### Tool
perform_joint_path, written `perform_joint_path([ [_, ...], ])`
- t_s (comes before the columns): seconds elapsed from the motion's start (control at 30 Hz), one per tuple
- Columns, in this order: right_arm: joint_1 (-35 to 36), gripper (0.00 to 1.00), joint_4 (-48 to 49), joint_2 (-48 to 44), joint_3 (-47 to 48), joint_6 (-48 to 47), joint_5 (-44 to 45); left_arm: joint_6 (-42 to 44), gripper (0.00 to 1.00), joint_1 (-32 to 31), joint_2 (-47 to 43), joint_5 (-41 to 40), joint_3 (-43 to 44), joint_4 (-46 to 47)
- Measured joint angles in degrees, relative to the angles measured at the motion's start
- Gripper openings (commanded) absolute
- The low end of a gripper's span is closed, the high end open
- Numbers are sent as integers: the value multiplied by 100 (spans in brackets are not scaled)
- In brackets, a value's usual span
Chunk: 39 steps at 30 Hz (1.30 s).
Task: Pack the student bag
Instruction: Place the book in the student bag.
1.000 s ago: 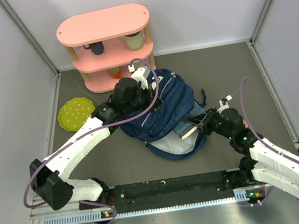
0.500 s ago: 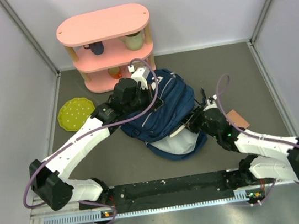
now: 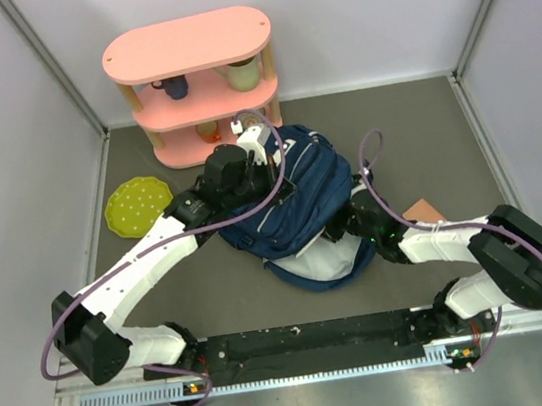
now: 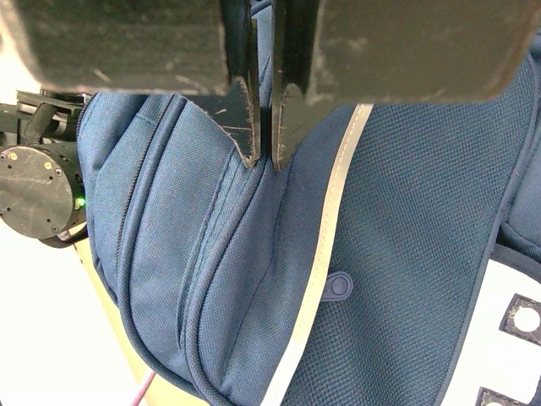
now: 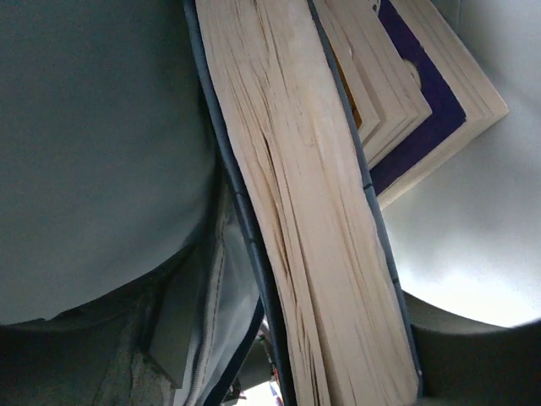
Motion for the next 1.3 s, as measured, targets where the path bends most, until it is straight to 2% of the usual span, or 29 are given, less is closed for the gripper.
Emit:
perform_joint_path([
  [0.23,2,68,162,50,-304,11,-83,0,0,0,-24,0,-26,0],
  [0.6,4,73,13,-461,-863,-4,-92,2,0,0,-24,0,-33,0],
  [0.7,7,56,-101,-638,-905,-13,-105,0,0,0,-24,-2,-37,0],
  [0.73,7,34,-129,-721,-925,-7,-107,2,0,0,-24,-4,-37,0],
  [0.77,7,24,-140,-793,-949,-15,-107,0,0,0,-24,-7,-37,0],
  [0.83,9,8,-146,-918,-1047,-17,-101,0,0,0,-28,-22,-37,0],
  [0.9,13,0,-142,-1023,-1115,15,-98,0,0,0,-42,-24,-37,-4],
  [1.13,15,0,-306,-1117,-997,-15,-55,0,0,0,-48,-15,-37,-2],
  [1.3,9,0,-540,-949,-393,-63,42,4,0,2,-48,4,-37,-4],
])
